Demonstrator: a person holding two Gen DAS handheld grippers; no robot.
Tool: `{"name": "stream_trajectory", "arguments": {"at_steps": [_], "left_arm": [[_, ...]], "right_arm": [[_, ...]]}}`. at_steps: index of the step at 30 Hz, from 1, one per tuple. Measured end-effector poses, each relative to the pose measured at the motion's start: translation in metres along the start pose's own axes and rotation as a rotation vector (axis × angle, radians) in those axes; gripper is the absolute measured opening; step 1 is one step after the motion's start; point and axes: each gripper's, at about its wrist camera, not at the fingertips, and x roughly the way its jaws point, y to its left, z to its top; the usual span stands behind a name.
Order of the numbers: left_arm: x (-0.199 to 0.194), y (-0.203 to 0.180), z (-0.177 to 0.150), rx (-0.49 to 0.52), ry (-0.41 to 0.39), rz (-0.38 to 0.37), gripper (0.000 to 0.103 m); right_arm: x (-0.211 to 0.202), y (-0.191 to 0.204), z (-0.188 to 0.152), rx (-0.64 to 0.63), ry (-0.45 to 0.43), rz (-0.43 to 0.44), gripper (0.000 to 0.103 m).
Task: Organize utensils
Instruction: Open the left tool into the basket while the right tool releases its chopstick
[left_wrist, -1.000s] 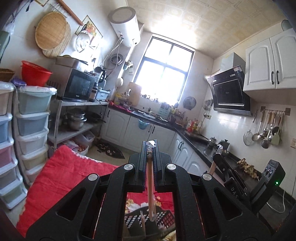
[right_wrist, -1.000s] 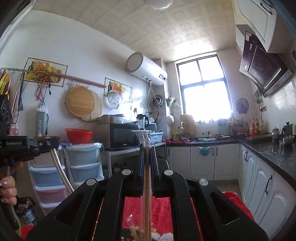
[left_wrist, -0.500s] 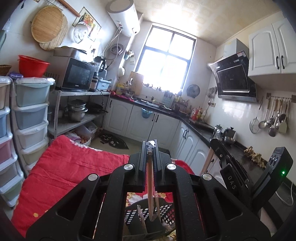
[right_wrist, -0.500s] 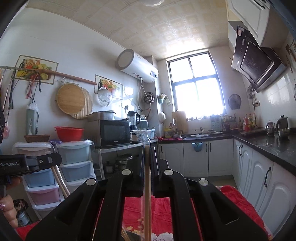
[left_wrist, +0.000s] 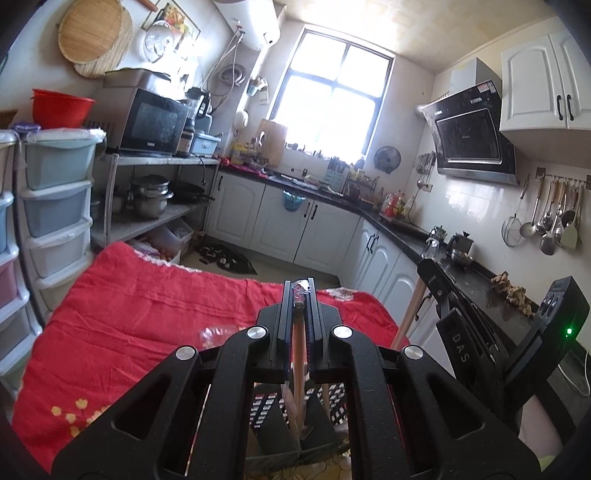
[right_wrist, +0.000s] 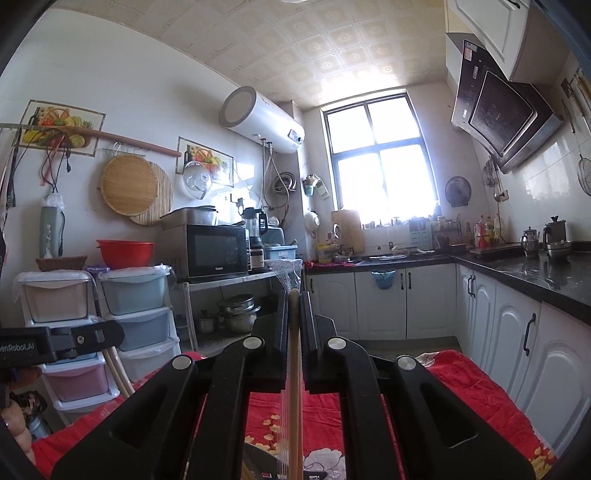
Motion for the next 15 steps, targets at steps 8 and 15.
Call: {"name": "stream_trajectory", "arguments": {"at_steps": [8, 15], "left_arm": [[0.002, 0.004, -0.011, -0.002, 0.034, -0.014, 0.003], [-0.004, 0.005, -0.011, -0.010, 0.040, -0.023, 0.015]], "right_arm": [[-0.001, -0.002, -0.011, 0.014, 0.030, -0.012, 0.008], [-0.015, -0.006, -0.012, 0.042, 0.061, -0.004, 0.026]]}}
